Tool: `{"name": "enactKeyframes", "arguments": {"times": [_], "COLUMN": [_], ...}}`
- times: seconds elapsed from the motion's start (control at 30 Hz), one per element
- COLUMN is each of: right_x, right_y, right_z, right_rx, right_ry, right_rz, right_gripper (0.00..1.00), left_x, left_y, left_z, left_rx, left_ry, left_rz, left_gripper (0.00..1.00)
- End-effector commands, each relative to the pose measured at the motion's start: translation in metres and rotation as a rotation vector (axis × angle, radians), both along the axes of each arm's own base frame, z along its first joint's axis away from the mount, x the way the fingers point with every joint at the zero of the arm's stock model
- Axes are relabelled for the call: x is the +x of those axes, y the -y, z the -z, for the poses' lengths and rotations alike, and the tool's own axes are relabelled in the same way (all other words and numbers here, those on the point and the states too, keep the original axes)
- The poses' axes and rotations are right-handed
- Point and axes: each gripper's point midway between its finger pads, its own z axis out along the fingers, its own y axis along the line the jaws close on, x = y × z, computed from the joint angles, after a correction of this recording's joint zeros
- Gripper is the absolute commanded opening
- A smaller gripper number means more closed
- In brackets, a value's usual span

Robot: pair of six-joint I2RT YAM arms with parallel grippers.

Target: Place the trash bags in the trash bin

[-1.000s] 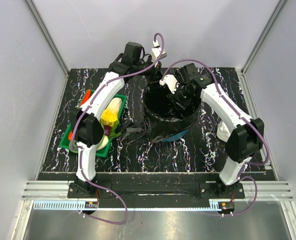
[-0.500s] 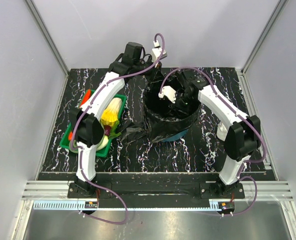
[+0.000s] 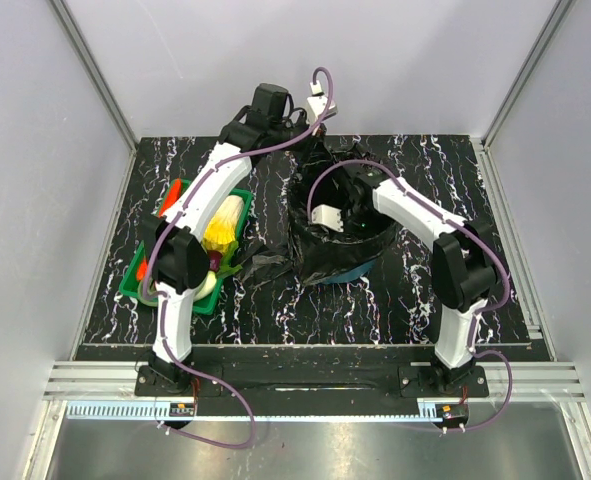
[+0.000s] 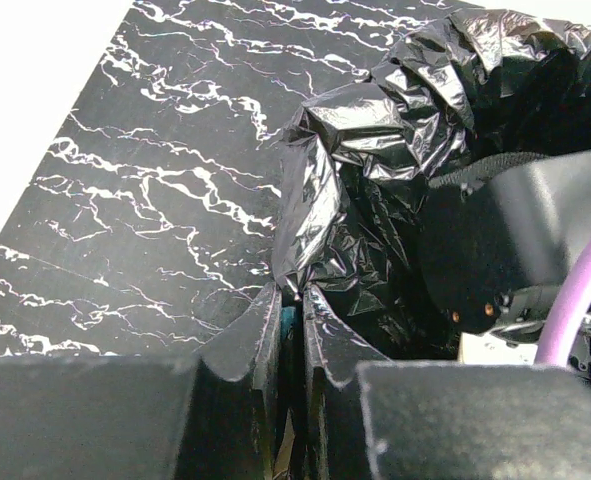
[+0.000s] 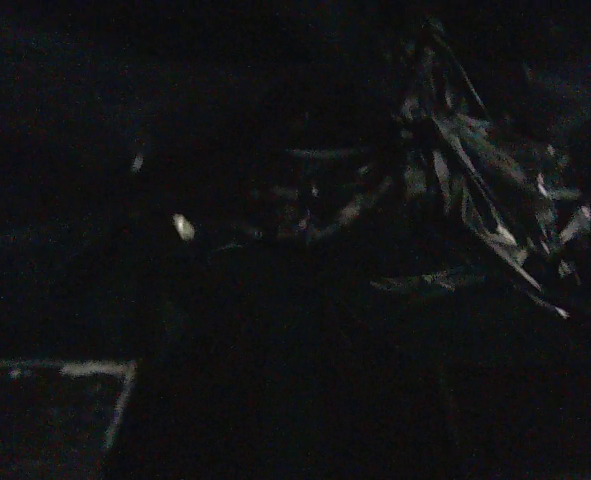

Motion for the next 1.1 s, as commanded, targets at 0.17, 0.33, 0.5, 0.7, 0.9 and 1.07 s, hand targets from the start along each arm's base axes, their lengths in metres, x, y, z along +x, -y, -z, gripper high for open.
{"name": "enactKeyframes", "arguments": {"times": [0.17,0.33,0.5,0.7,0.9,1.07], "right_x": [0.000,0.004,0.006,0.017,0.028,0.043], "right_y": [0.013,0.022,0.024,0.015,0.016,0.012], "right_z": [0.026,0.043,0.052,0.035,0.042,0.041], "right_rx": [-0.136,-0.194,-0.212,-0.173,-0.191,-0.194], "right_ry": [-0.006,-0.002,-0.002,0.053,0.089,0.133], "right_rz": [-0.110,-0.119,-0.113,-0.093,-0.069,-0.053], "right_gripper": [0.30,0.30,0.29,0.30,0.33,0.38], "left_x": [0.010,0.008,0.003,-0.001,-0.002,-0.004], "left_y": [0.003,0.004,0.007,0.007,0.006,0.007], "left_z": [-0.024,-0.023,-0.018,-0.014,-0.016,-0.016], "left_rx": [-0.023,-0.019,0.001,0.018,0.012,0.009], "left_ry": [0.102,0.105,0.112,0.119,0.116,0.110], "left_rz": [0.007,0.013,0.029,0.037,0.039,0.039], "left_gripper": [0.00,0.00,0.00,0.00,0.00,0.00]}}
